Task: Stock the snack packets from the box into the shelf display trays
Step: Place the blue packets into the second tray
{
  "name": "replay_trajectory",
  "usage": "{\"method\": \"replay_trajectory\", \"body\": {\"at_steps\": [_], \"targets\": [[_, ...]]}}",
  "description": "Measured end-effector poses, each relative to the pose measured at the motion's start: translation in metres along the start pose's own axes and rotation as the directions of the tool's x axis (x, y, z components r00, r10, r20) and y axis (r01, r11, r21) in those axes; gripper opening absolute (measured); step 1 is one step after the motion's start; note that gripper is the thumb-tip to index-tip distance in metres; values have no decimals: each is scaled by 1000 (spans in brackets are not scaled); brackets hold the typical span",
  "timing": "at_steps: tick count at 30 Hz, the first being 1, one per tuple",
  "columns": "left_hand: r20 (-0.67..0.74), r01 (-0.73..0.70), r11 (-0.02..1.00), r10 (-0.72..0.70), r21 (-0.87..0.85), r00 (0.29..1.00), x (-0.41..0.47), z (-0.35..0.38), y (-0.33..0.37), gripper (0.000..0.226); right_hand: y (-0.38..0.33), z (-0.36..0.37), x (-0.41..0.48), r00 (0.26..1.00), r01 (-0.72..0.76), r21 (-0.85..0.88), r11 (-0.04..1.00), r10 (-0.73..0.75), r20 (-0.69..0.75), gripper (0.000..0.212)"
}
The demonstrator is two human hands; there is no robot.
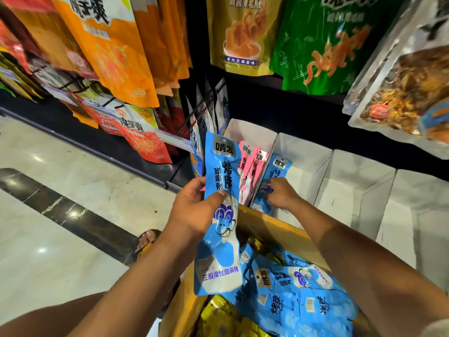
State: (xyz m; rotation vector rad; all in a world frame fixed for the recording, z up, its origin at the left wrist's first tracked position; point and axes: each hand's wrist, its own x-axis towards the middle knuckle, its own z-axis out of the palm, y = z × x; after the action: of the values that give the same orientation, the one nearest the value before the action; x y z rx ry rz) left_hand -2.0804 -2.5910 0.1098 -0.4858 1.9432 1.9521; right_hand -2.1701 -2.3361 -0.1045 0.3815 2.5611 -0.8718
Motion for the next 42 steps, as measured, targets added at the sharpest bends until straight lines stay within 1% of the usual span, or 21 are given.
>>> {"method": "replay_trajectory", "body": {"at_steps": [2, 3, 5, 9, 11, 13, 14, 19, 21, 23, 24, 25, 27, 28, 29, 31, 33, 35, 36, 37, 42], "targets": [[0, 17, 1000, -17, -5, 1000, 1, 5, -3, 10, -24, -20, -35, 991, 64, 124, 990, -49, -121, 41], [7, 31, 999, -31, -15, 1000, -1, 9, -4, 10, -36, -30, -55, 984, 100, 220, 970, -64, -164, 36], [21, 59, 998, -58, -37, 998, -2, 13, -5, 10, -60, -47, -101, 974, 173, 411, 895, -93, -207, 26], [-16, 35, 999, -35, -1, 999, 4, 19, -9, 9, -94, -61, -191, 955, 283, 533, 797, -183, -233, 13], [-21, 19, 1000, -18, 15, 1000, 7, 25, -12, 9, -106, -63, -225, 953, 298, 501, 812, -227, -200, 28], [-4, 4, 1000, -3, 23, 1000, 6, 34, -14, 9, -114, -61, -242, 959, 279, 395, 875, -231, -166, 49], [-2, -6, 999, 6, 33, 1000, 4, 38, -14, 10, -116, -60, -247, 962, 265, 359, 895, -221, -159, 54], [37, -43, 999, 43, 11, 998, -6, 40, -18, 14, -121, -54, -248, 965, 203, 218, 955, -158, -210, 66], [83, -107, 992, 101, 61, 991, -3, 36, -20, 13, -119, -54, -242, 968, 170, 192, 966, -127, -217, 69], [140, -208, 969, 189, 135, 972, -1, 30, -25, 7, -112, -56, -232, 968, 121, 191, 974, -73, -240, 72], [164, -275, 934, 241, 227, 956, 0, 25, -29, 9, -106, -58, -225, 966, 94, 180, 979, -46, -254, 74], [183, -349, 866, 301, 359, 936, 2, 19, -34, 15, -99, -60, -217, 964, 64, 167, 984, -18, -266, 76], [237, -461, 625, 410, 630, 881, 10, 7, -51, 34, -82, -68, -196, 958, 5, 131, 991, 33, -286, 80], [284, -496, 505, 439, 707, 852, 13, 4, -58, 43, -72, -72, -184, 954, -30, 110, 993, 61, -292, 83], [334, -513, 413, 431, 753, 838, 18, 3, -68, 51, -63, -76, -170, 952, -65, 89, 994, 88, -293, 88], [415, -513, 251, 356, 821, 837, 26, 6, -88, 62, -46, -81, -144, 946, -146, 26, 989, 148, -288, 98], [476, -518, 83, 294, 851, 829, 33, 6, -112, 69, -37, -82, -125, 932, -216, -32, 976, 196, -305, 96], [510, -521, -43, 281, 853, 813, 41, 2, -136, 75, -29, -76, -106, 920, -256, -66, 965, 222, -324, 90], [514, -518, -69, 289, 852, 808, 45, -1, -144, 77, -26, -72, -96, 916, -270, -79, 960, 230, -329, 87], [514, -520, -68, 305, 852, 802, 49, -3, -151, 78, -22, -67, -85, 913, -281, -94, 955, 236, -333, 85], [514, -568, 59, 359, 821, 779, 63, -7, -172, 79, -2, -39, -38, 901, -371, -124, 920, 325, -289, 84]]}}
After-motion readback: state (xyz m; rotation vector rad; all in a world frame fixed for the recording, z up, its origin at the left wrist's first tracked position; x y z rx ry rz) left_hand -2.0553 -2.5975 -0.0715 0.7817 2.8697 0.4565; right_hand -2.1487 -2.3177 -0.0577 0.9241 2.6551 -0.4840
